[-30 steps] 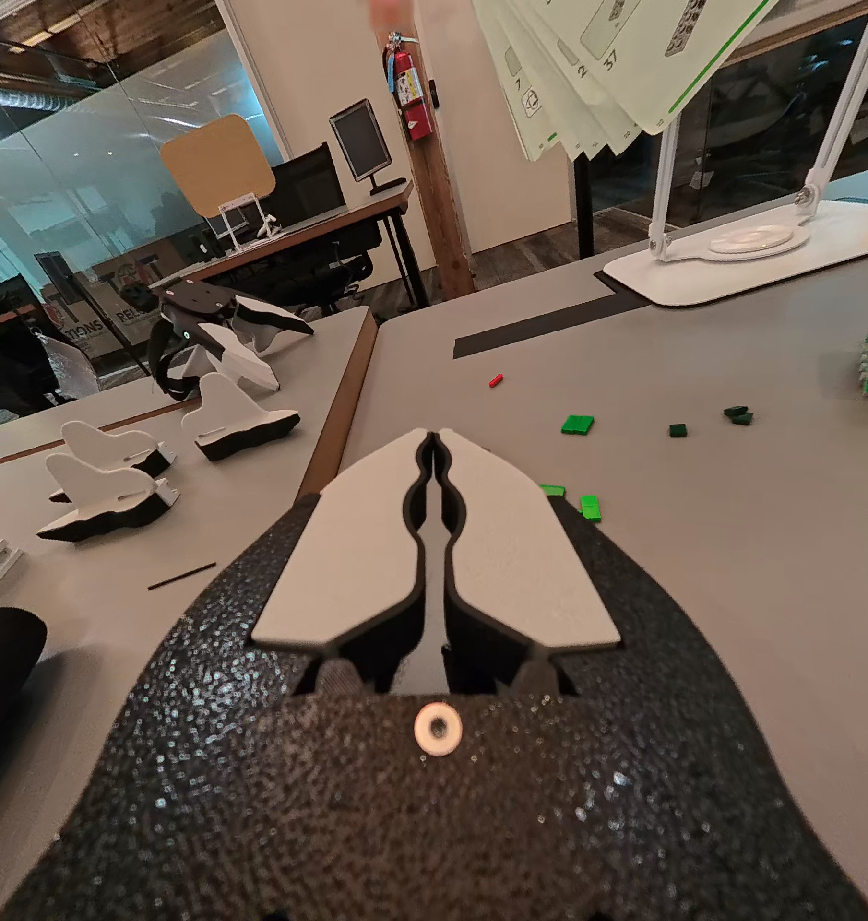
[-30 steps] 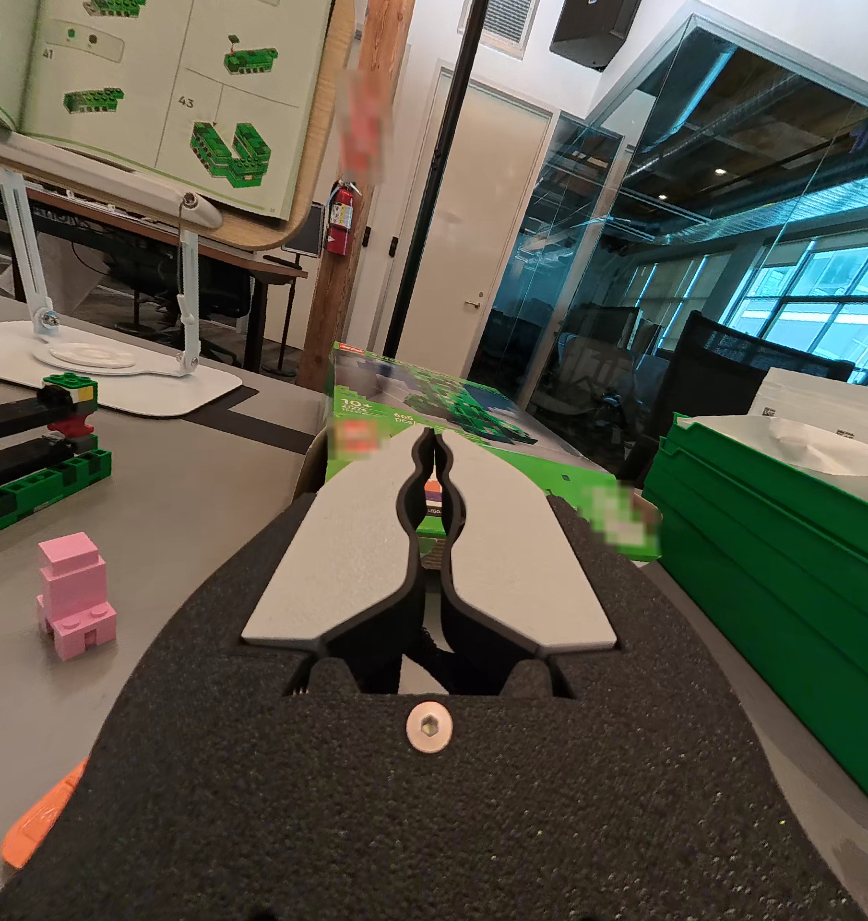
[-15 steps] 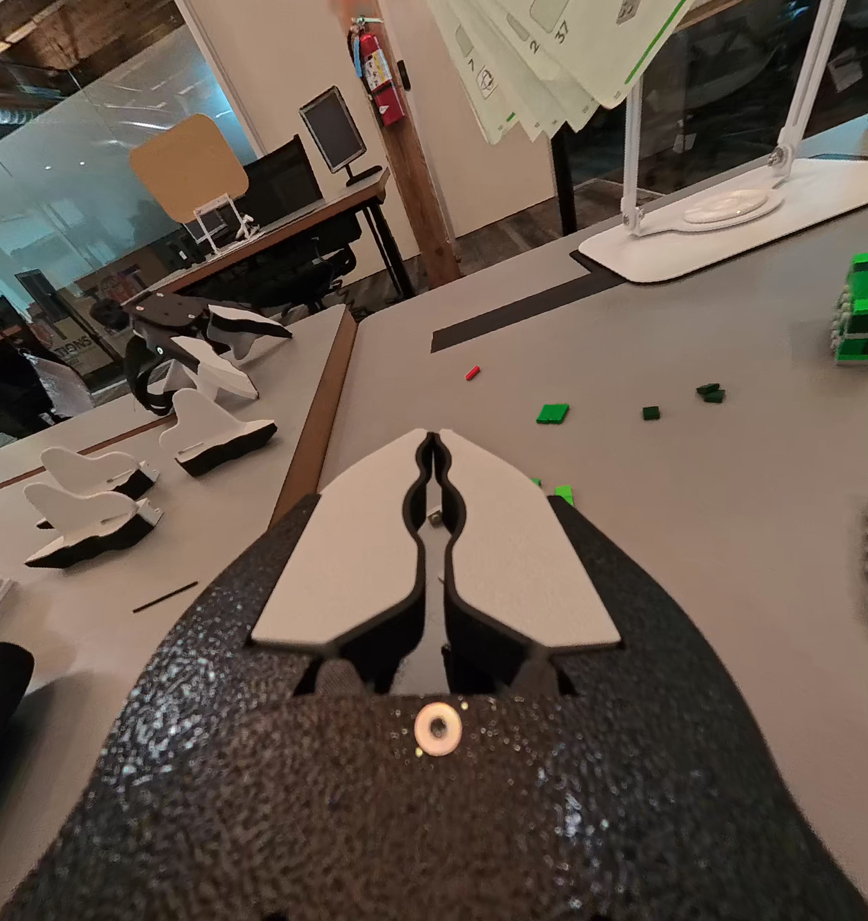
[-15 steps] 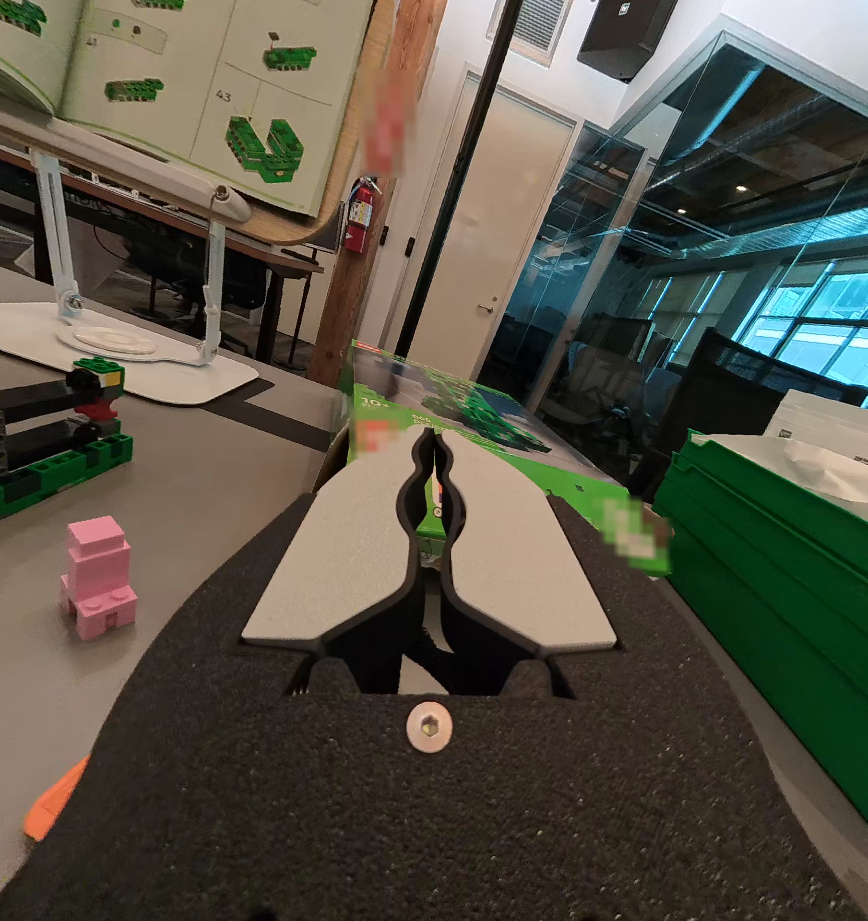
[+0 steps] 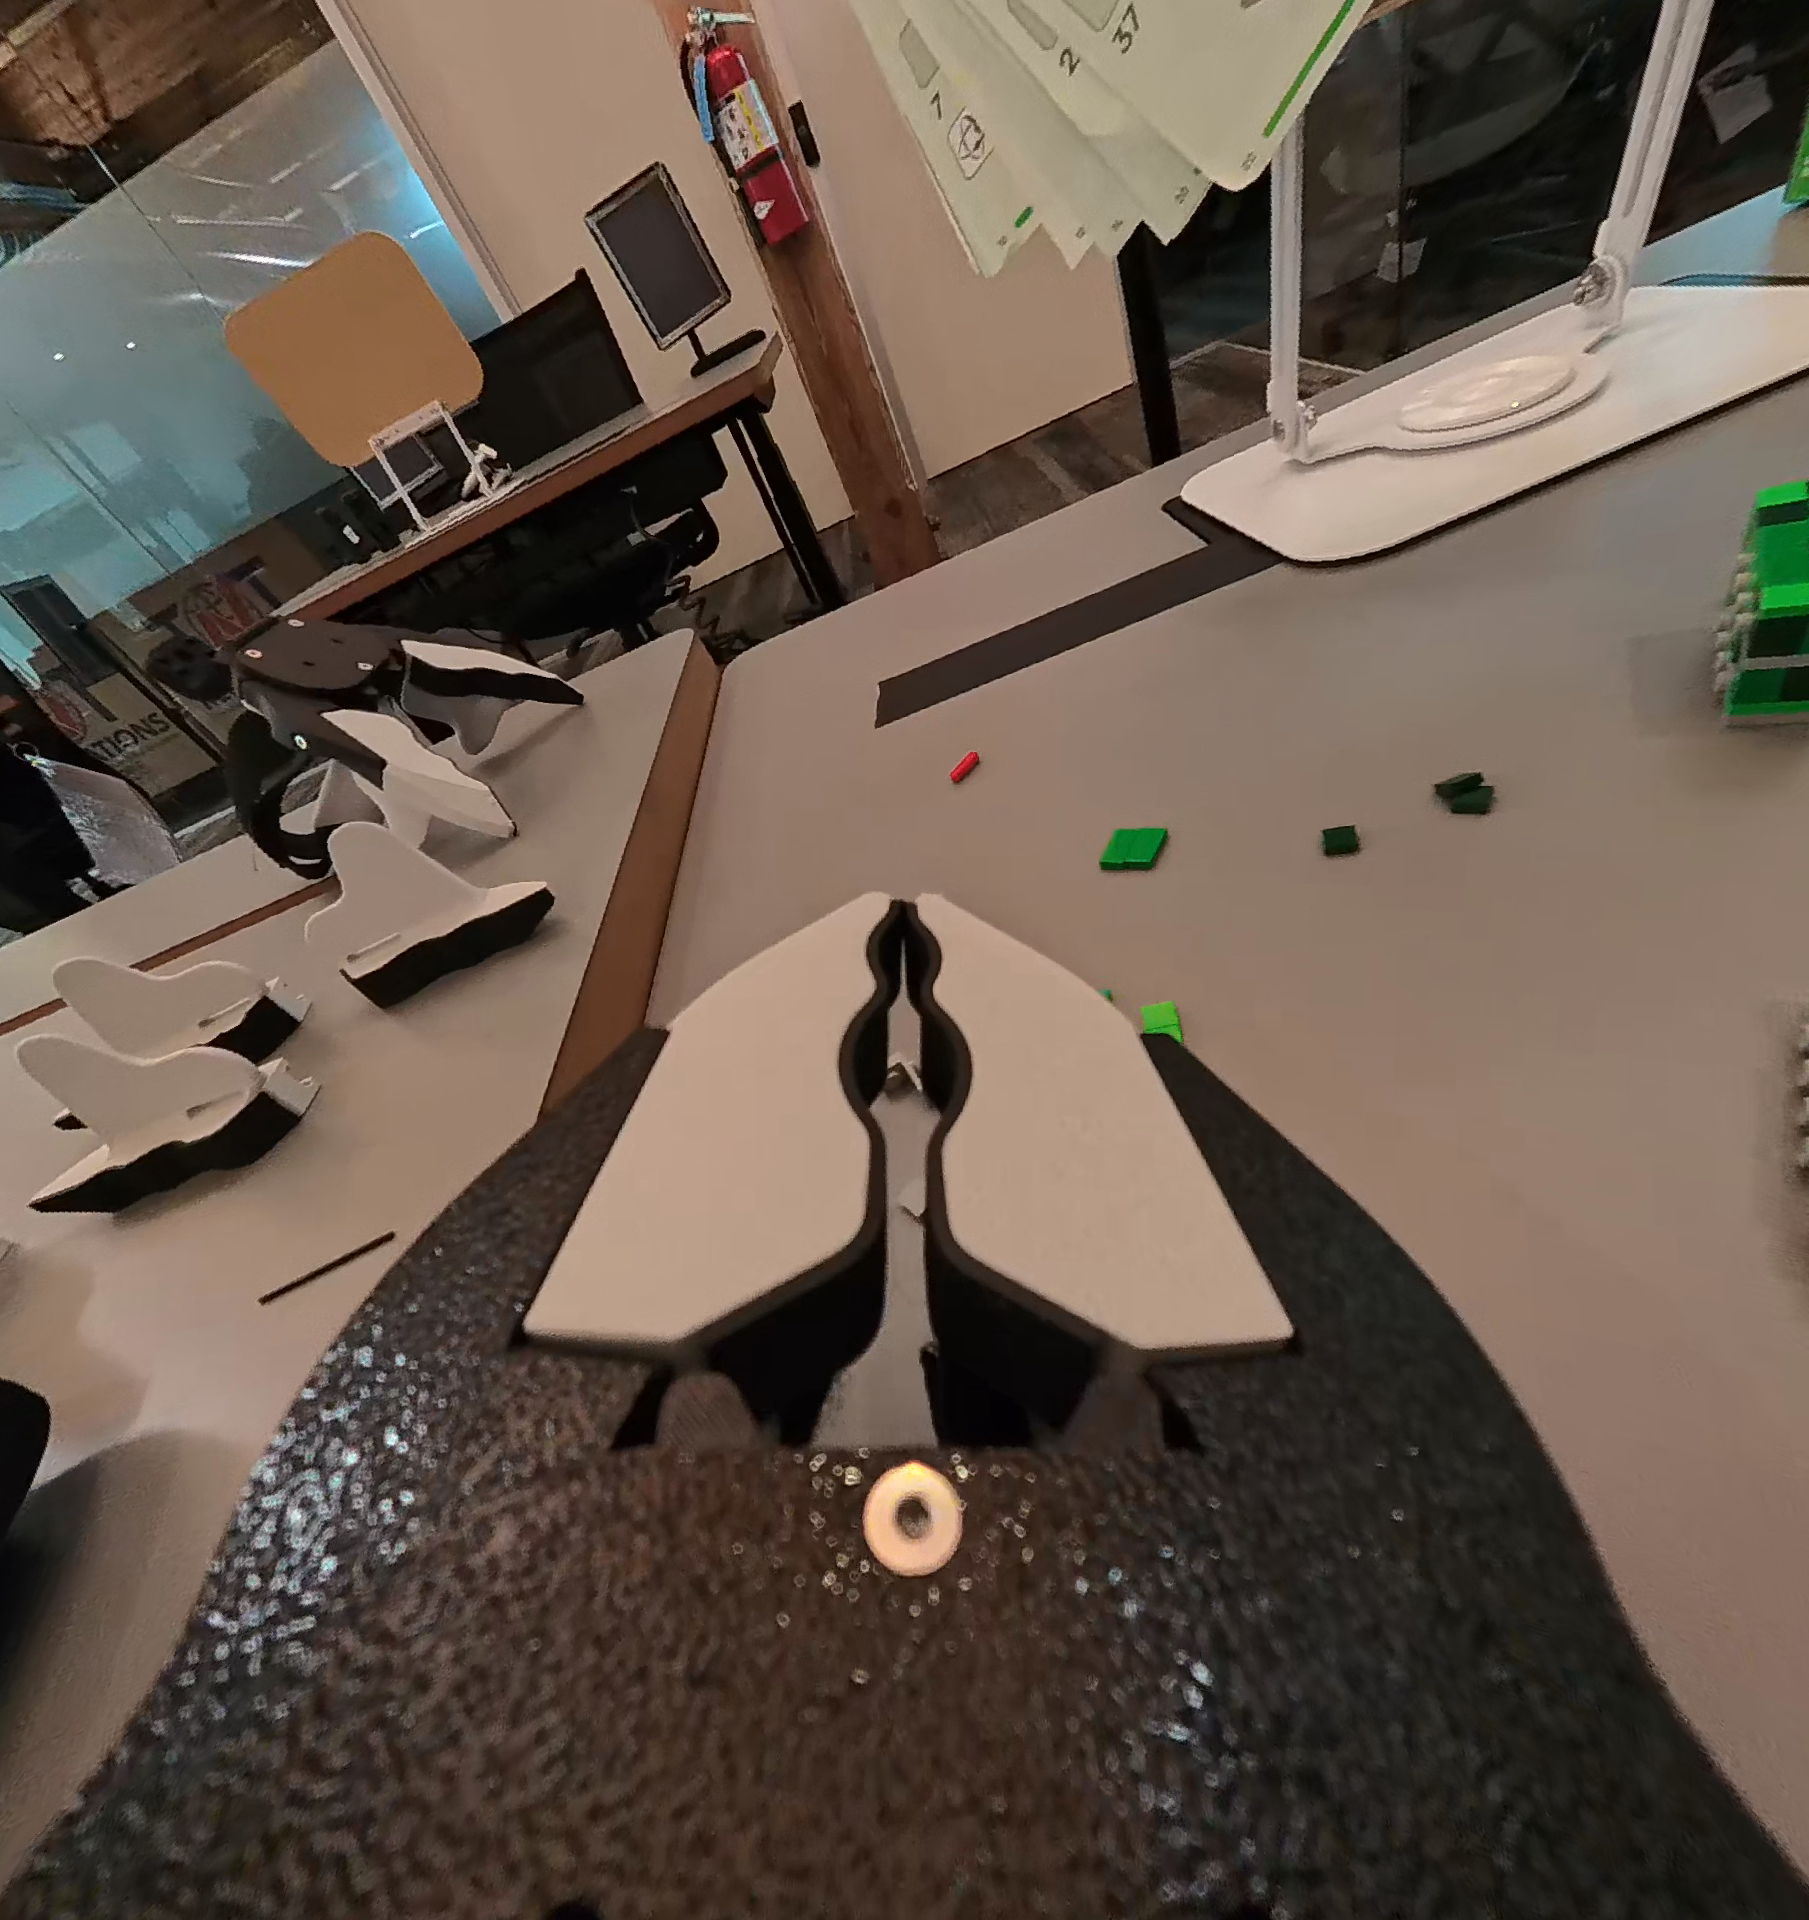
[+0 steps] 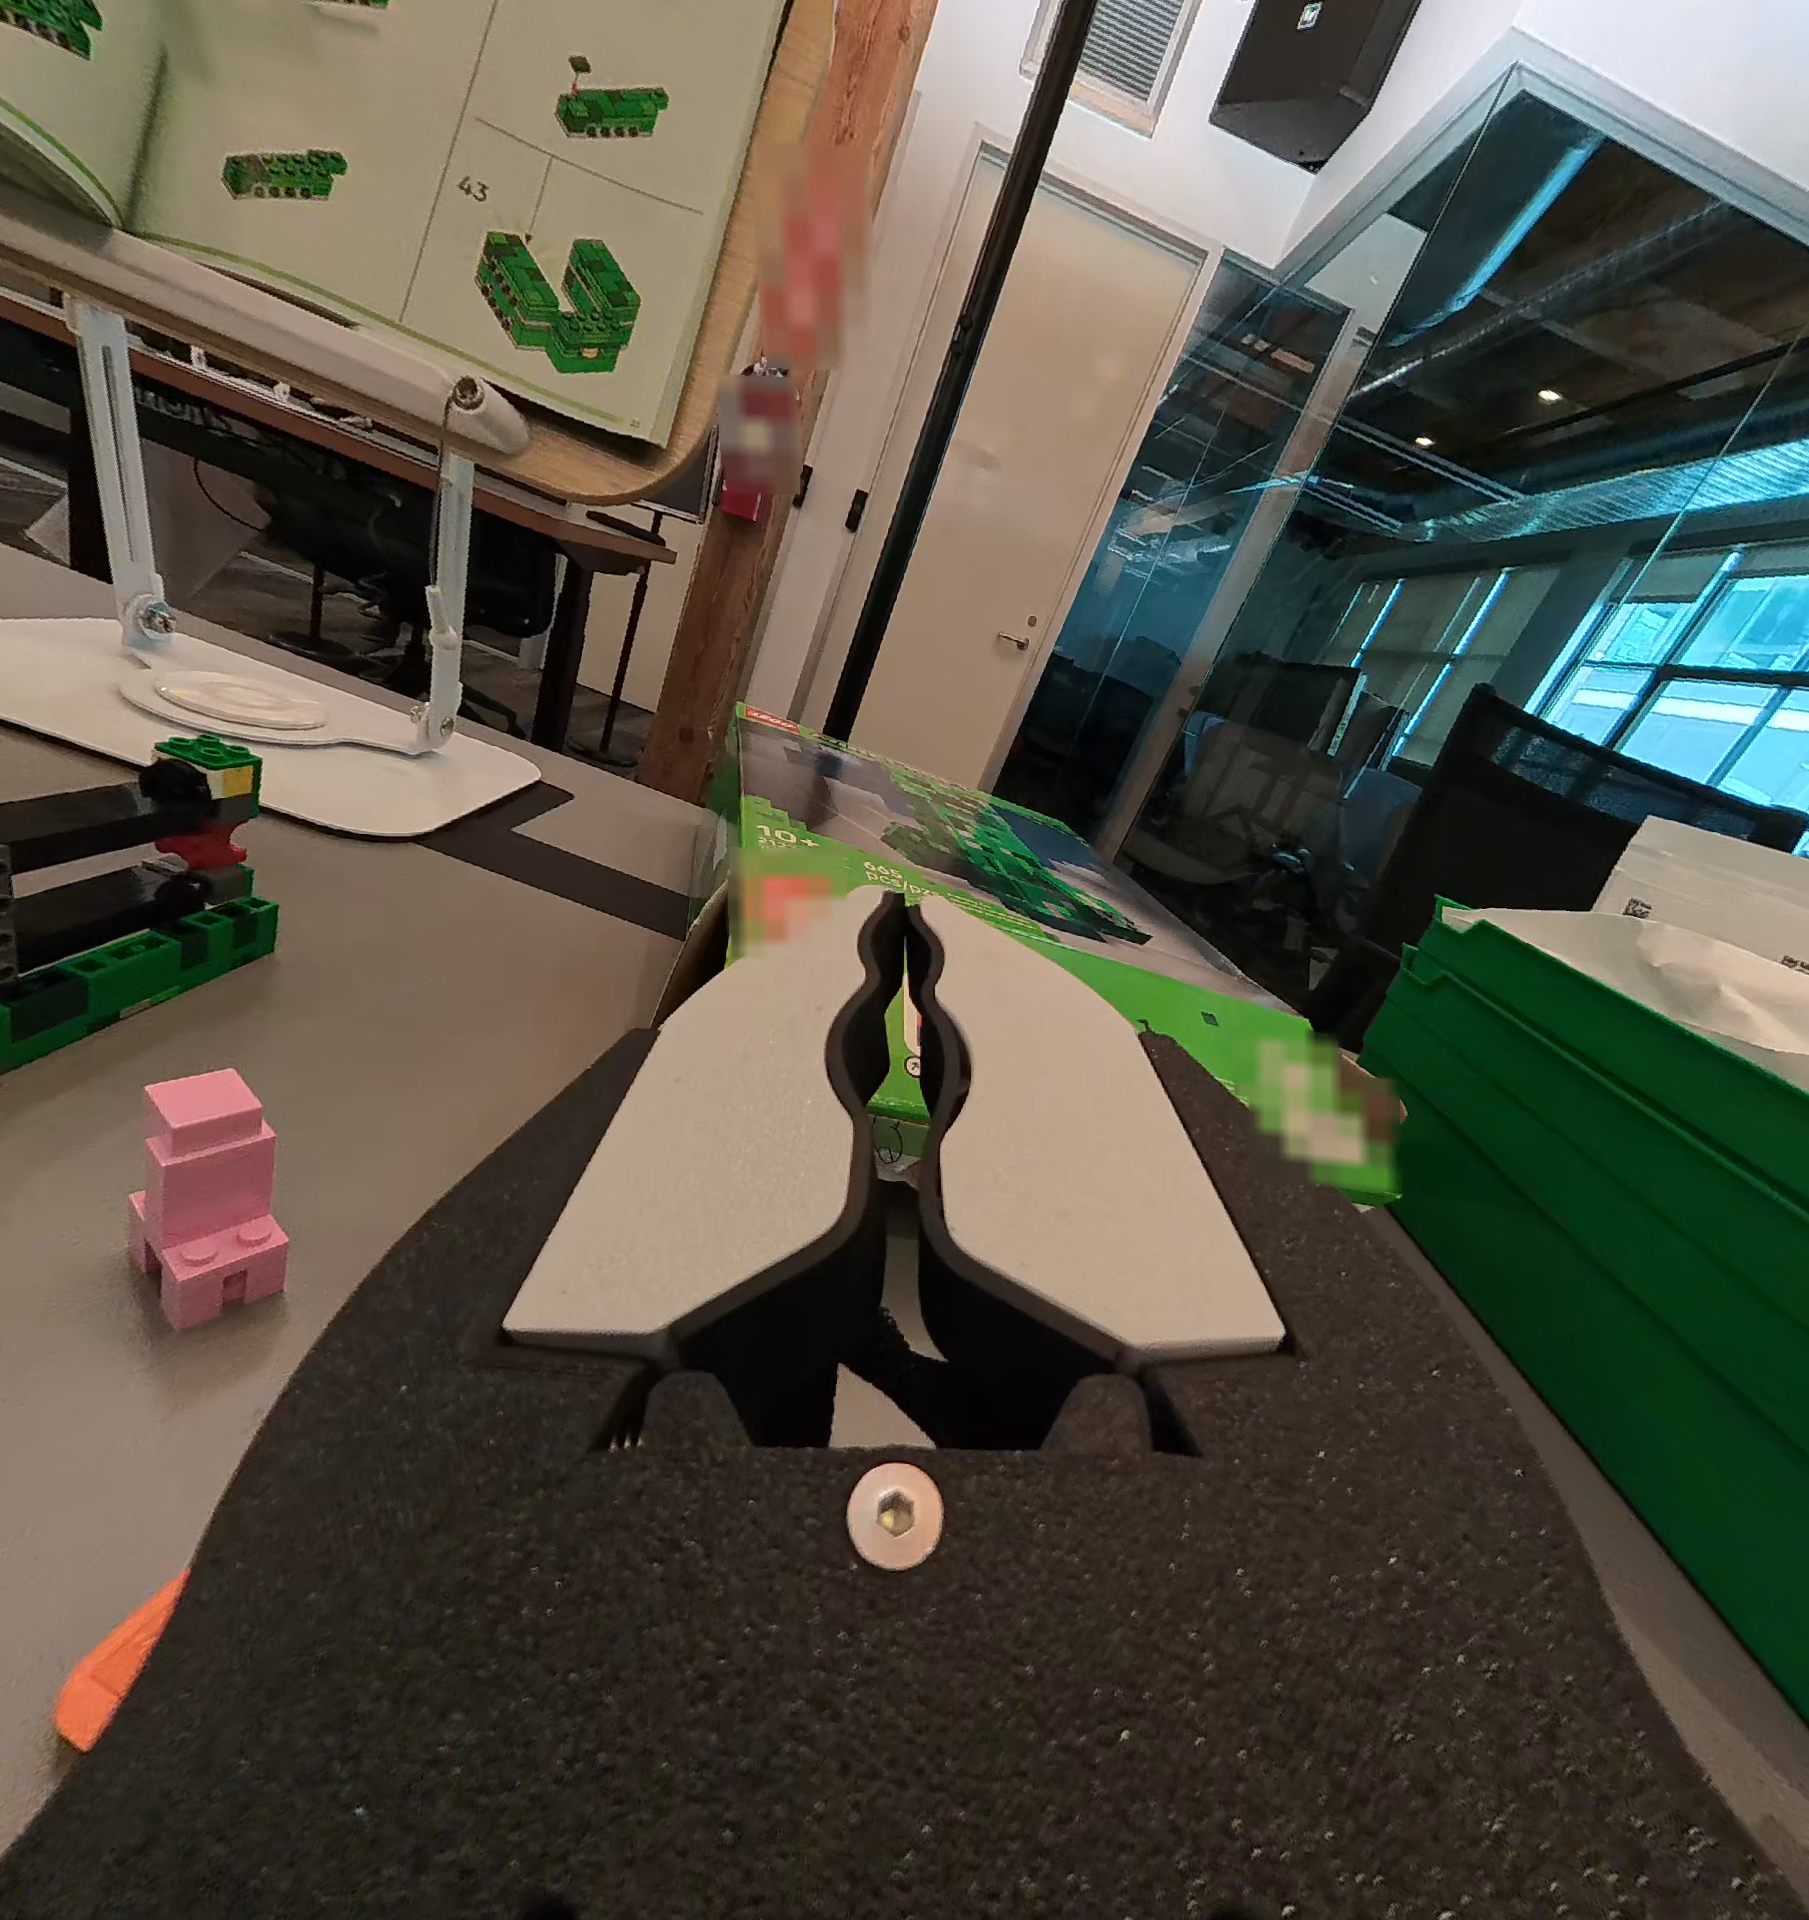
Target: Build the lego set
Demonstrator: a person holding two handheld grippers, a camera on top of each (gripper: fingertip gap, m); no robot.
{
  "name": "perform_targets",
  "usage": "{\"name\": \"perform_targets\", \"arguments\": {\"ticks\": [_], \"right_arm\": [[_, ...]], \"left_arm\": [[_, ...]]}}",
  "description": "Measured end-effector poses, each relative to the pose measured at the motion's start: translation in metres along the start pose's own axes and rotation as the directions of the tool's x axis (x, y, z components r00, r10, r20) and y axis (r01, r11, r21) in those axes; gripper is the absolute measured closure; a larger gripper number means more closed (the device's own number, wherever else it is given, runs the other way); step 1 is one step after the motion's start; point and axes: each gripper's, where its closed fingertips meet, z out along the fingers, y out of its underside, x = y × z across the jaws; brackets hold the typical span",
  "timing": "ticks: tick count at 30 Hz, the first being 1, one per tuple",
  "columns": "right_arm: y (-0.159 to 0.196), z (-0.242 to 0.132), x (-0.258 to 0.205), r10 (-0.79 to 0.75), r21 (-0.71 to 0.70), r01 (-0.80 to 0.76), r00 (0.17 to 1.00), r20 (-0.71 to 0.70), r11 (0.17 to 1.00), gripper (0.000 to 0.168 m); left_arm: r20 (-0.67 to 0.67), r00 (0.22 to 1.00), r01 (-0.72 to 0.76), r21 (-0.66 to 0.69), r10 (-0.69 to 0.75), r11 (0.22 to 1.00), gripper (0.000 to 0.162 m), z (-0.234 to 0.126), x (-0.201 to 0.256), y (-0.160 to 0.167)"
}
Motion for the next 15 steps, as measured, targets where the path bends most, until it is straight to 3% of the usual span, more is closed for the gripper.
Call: {"name": "perform_targets", "arguments": {"ticks": [15], "right_arm": [[0.0002, 0.0006, 0.0005, 0.005, 0.001, -0.005, 1.000, -0.001, 1.000, 0.168]], "left_arm": [[-0.038, 0.999, -0.014, -0.002, 0.014, 1.000, 0.162, 0.0005, 0.0077, -0.0009]]}}
